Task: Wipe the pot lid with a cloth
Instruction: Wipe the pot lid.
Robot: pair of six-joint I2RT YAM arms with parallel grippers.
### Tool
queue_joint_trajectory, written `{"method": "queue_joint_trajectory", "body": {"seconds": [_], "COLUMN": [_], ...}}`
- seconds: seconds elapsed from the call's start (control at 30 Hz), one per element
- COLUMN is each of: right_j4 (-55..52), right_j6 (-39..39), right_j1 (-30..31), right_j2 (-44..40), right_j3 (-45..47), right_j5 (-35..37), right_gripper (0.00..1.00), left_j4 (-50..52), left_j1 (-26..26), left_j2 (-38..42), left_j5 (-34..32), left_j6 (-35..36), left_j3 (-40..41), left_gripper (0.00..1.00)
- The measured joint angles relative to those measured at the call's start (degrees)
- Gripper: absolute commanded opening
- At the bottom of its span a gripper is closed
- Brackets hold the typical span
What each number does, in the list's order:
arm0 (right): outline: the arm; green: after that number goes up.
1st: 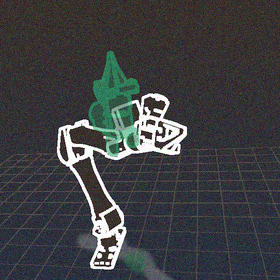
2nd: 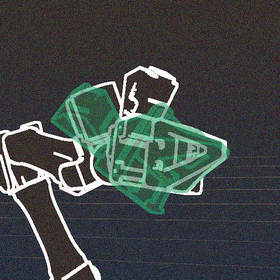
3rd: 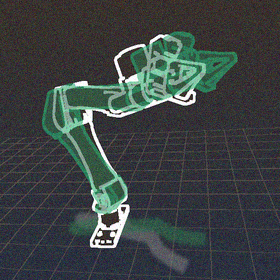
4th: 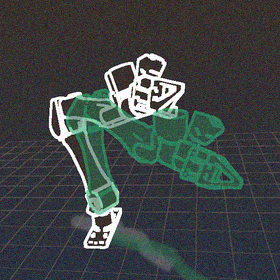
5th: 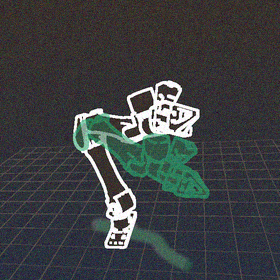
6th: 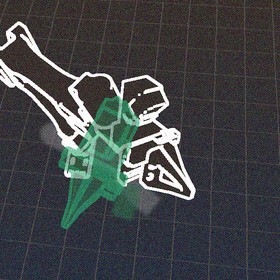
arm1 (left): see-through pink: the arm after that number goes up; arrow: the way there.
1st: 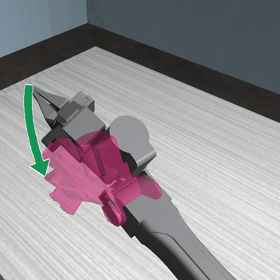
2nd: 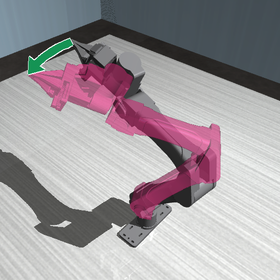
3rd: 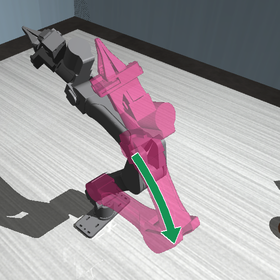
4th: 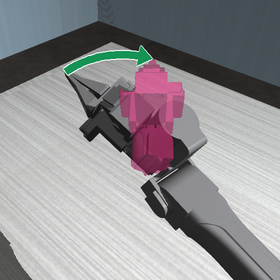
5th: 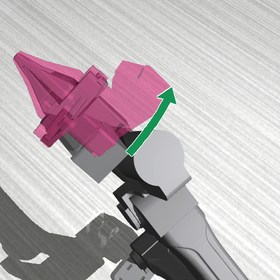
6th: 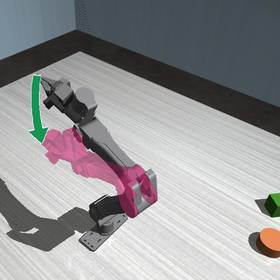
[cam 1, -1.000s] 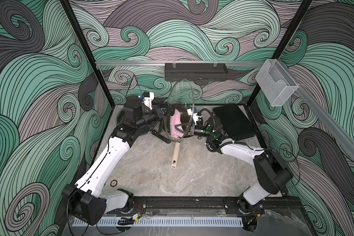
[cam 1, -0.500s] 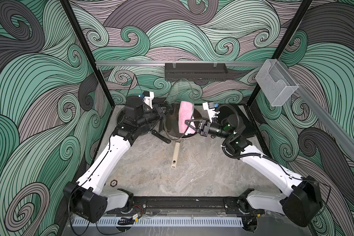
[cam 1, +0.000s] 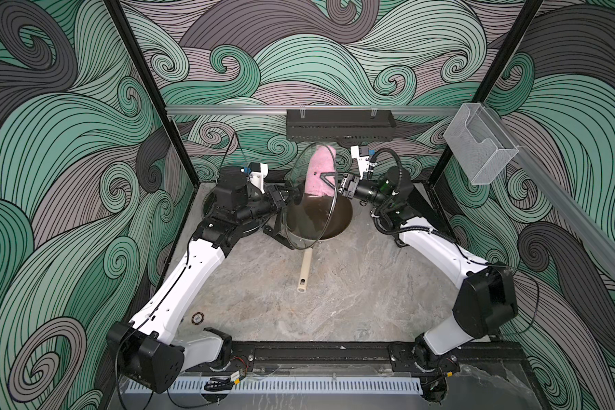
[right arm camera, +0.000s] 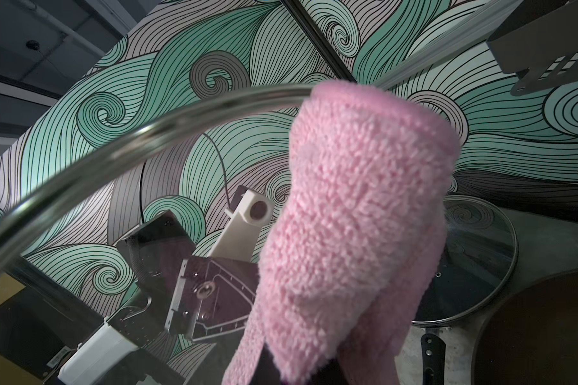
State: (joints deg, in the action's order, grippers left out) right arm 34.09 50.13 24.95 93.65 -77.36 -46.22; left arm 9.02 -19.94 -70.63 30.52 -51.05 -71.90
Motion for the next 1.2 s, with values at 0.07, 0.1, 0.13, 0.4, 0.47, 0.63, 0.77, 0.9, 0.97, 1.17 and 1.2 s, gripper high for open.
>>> {"method": "queue_joint_trajectory", "body": {"seconds": [0.07,0.1,0.13,0.4,0.47,0.63,0.77,0.9,0.97,1.17,1.2], "right_j4": [0.79,1.11,1.4,1.09,0.24,-1.6,-1.62,-0.81,-0.7,0.52,0.85], "right_j6": [1.05,1.53,1.95,2.86,2.34,1.33,1.07,0.96,0.87,1.16,1.33], "right_j1": [0.0,0.09,0.2,1.9,2.43,3.5,4.15,5.09,5.7,6.99,7.04], "right_j2": [2.99,4.55,6.05,14.4,15.61,16.9,16.96,16.87,16.72,13.9,12.9], "right_j3": [-2.71,-4.17,-5.49,-11.34,-12.26,-12.72,-12.17,-9.07,-6.84,1.03,2.58], "right_j5": [-0.59,-0.87,-1.14,-1.57,-1.27,-0.94,-0.7,-0.66,-0.7,-0.61,-0.57], "right_gripper": [0.0,0.0,0.0,0.0,0.0,0.0,0.0,0.0,0.0,0.0,0.0], "left_j4": [-0.02,-0.02,-0.04,-0.2,-0.35,-0.81,-0.94,-1.33,-1.4,-1.33,-1.29], "left_j1": [0.0,0.0,0.0,0.02,0.02,0.02,0.0,0.0,0.0,-0.02,-0.09], "left_j2": [0.0,0.0,0.0,-0.02,-0.04,-0.15,-0.26,-0.52,-0.55,-1.27,-1.38], "left_j5": [0.24,0.31,0.46,1.97,2.14,2.71,2.84,3.17,3.17,2.91,2.82], "left_j6": [-0.02,-0.07,-0.09,-1.18,-1.53,-2.45,-3.02,-3.43,-3.48,-3.41,-3.32], "left_j3": [0.0,0.0,0.0,-0.42,-0.61,-1.84,-3.21,-4.74,-5.14,-5.33,-5.33], "left_gripper": [0.0,0.0,0.0,0.0,0.0,0.0,0.0,0.0,0.0,0.0,0.0]}}
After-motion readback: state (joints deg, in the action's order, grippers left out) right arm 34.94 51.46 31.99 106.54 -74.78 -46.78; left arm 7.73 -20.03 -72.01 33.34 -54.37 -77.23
